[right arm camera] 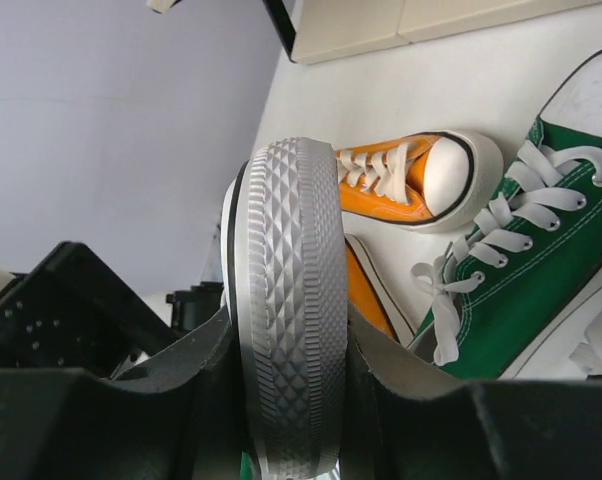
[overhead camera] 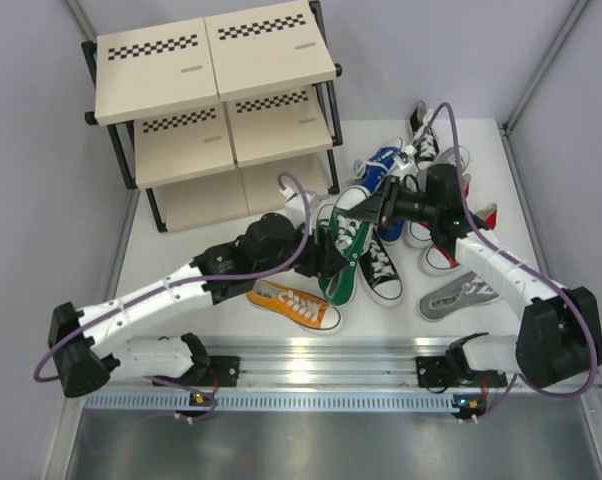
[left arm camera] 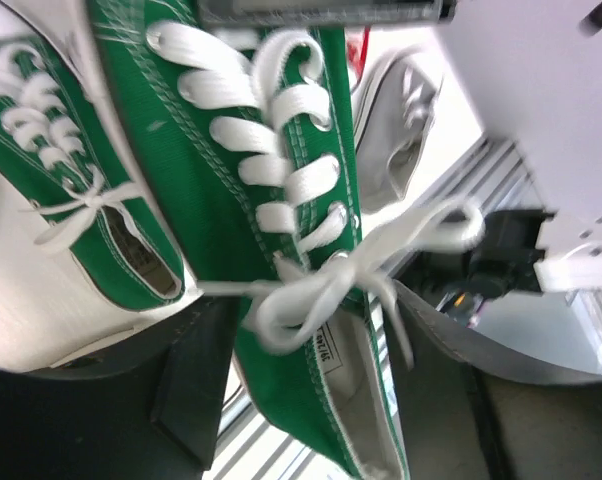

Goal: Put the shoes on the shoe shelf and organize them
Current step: Pick up the shoe at the center of the board.

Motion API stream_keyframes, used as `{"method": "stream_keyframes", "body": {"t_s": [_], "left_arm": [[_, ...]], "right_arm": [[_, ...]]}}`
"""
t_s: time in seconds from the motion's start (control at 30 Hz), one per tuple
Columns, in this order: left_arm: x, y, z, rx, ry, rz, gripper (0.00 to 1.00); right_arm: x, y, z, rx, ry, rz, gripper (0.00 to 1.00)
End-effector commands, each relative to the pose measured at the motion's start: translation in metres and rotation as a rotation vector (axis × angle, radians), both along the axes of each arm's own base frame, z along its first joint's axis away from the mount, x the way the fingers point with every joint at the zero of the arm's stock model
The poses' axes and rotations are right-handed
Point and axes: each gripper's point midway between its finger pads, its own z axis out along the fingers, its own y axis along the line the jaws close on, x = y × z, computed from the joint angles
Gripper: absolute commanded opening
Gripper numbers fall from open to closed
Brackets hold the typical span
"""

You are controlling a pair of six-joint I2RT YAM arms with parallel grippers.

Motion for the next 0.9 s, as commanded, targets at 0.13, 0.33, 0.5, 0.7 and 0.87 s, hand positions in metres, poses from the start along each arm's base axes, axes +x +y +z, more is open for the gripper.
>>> {"method": "stream_keyframes", "body": {"t_s": [0.13, 0.33, 0.5, 0.7, 0.87], "left_arm": [[0.009, 0.034, 0.058, -0.255, -0.146, 0.176, 0.77], [-0.004, 0.04, 0.044, -0.271, -0.086, 0.161, 0.79], [-0.008, 0.029, 0.049, -0.29, -0.073, 0.109, 0.79], [-0.007, 0.019, 0.064, -0.324, -0.091, 0.082, 0.79], [-0.006, 0.02, 0.072, -0.341, -0.096, 0.089, 0.79]], "right_arm": [[0.001, -0.005, 0.064, 0.216, -0.089, 0.046, 0.0], [0.016, -0.017, 0.071, 0.303, -0.067, -0.009, 0.0], [0.02, -0.019, 0.075, 0.317, -0.088, -0.014, 0.0], [0.023, -0.02, 0.065, 0.285, -0.088, -0.024, 0.0], [0.024, -0.023, 0.058, 0.269, -0.086, -0.035, 0.0]]}}
